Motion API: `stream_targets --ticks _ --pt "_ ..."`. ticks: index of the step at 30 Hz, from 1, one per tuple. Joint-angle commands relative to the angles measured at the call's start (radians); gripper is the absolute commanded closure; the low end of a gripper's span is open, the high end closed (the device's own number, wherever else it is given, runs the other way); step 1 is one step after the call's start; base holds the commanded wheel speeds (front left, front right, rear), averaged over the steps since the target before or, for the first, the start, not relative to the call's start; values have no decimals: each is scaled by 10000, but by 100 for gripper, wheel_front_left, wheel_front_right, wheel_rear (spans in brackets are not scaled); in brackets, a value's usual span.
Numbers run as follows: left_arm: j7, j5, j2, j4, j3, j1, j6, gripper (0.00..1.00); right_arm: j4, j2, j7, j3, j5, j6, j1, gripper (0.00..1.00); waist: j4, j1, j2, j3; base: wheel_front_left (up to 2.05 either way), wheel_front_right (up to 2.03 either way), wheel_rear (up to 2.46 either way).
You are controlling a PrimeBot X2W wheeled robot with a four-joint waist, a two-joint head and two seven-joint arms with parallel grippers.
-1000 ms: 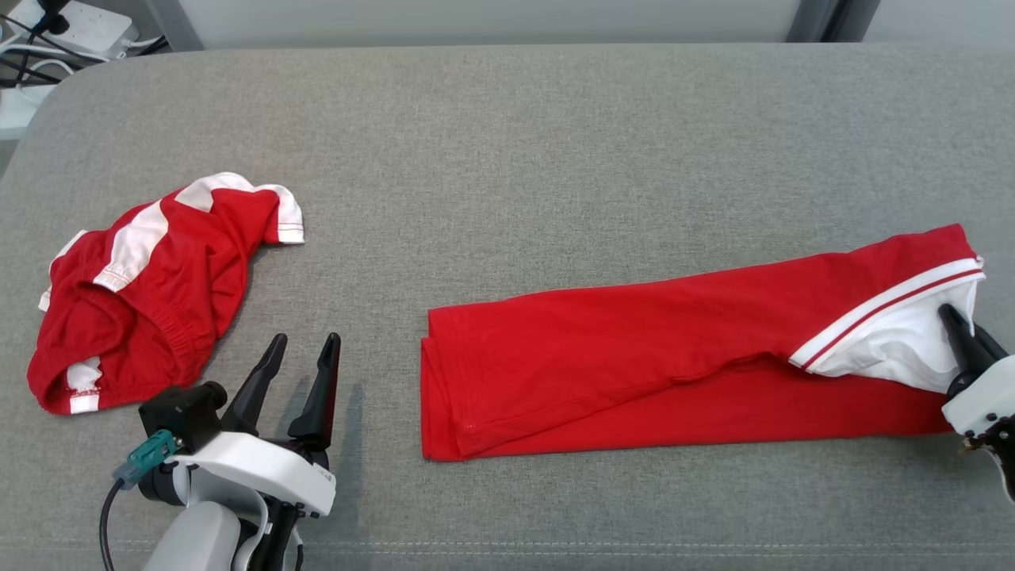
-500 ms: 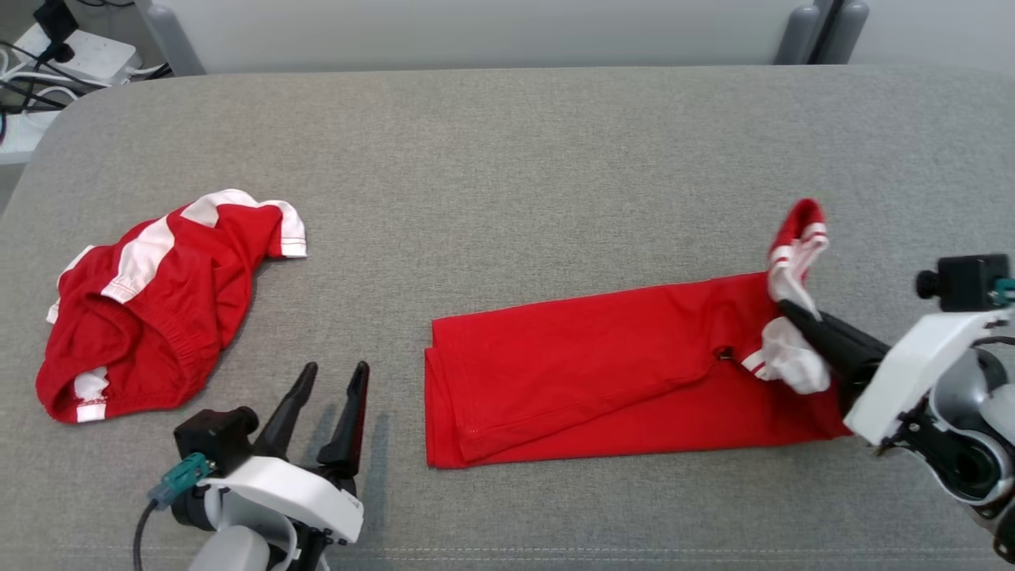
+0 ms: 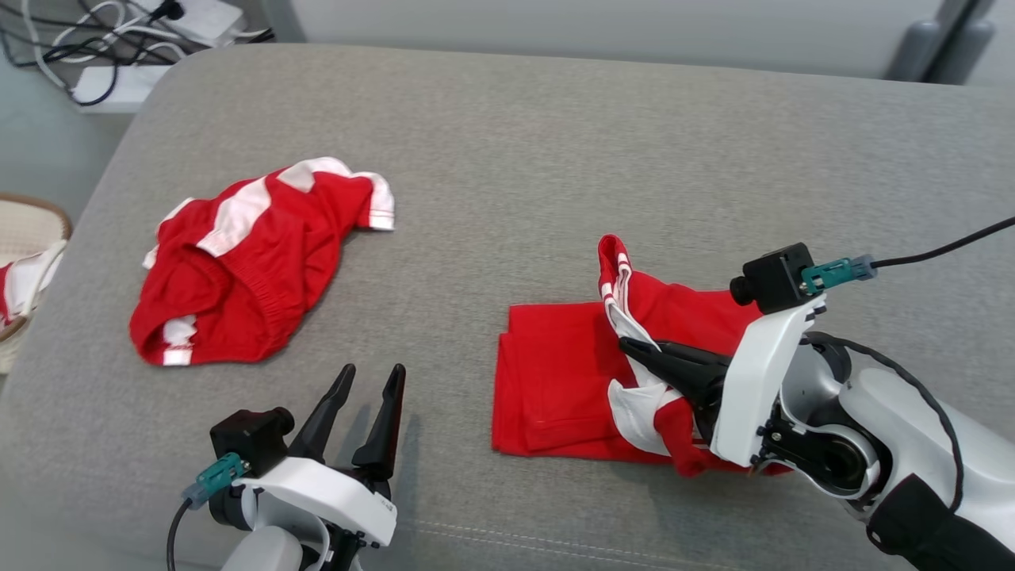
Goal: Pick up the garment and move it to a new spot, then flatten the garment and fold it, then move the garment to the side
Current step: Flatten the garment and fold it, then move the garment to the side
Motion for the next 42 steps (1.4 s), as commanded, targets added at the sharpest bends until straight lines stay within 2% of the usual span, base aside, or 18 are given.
stream_targets --ticks 1,6,11,12,13,14,20,26,33,42 --pt "-57 -64 85 -259 266 -343 -71 0 -27 65 28 -72 -124 16 -96 100 369 0 0 101 0 0 0" --pt "-57 -109 -34 -282 83 -444 -71 0 456 389 117 -176 -312 16 -128 100 898 0 0 242 0 0 0" --pt "-57 -127 -88 -284 52 -488 -71 0 895 648 91 -338 -431 16 -165 98 1100 0 0 377 0 0 0" --pt "-57 -125 -97 -278 65 -496 -71 0 1036 704 14 -395 -521 16 -194 62 1116 0 0 399 0 0 0" --pt "-57 -119 -109 -271 79 -505 -71 0 1153 780 -24 -435 -577 16 -210 3 1119 0 0 421 0 0 0" --pt "-57 -108 -120 -266 97 -513 -71 0 1241 861 -62 -500 -584 16 -222 0 1111 0 0 441 0 0 0" --pt "-57 10 -93 -285 259 -594 -71 0 1144 839 -676 -1479 -286 16 -363 0 779 0 0 452 0 0 0" --pt "-57 134 -36 -369 385 -574 -71 0 1074 -115 -1499 -2861 46 16 150 0 263 0 0 309 0 0 0" --pt "-57 298 80 -498 488 -625 -71 0 1466 -681 -1965 -3442 353 16 1712 0 -91 0 0 384 0 0 0" --pt "-57 458 246 -608 598 -571 -71 0 1784 90 -2182 -3114 738 16 2829 0 -191 0 0 484 0 0 0"
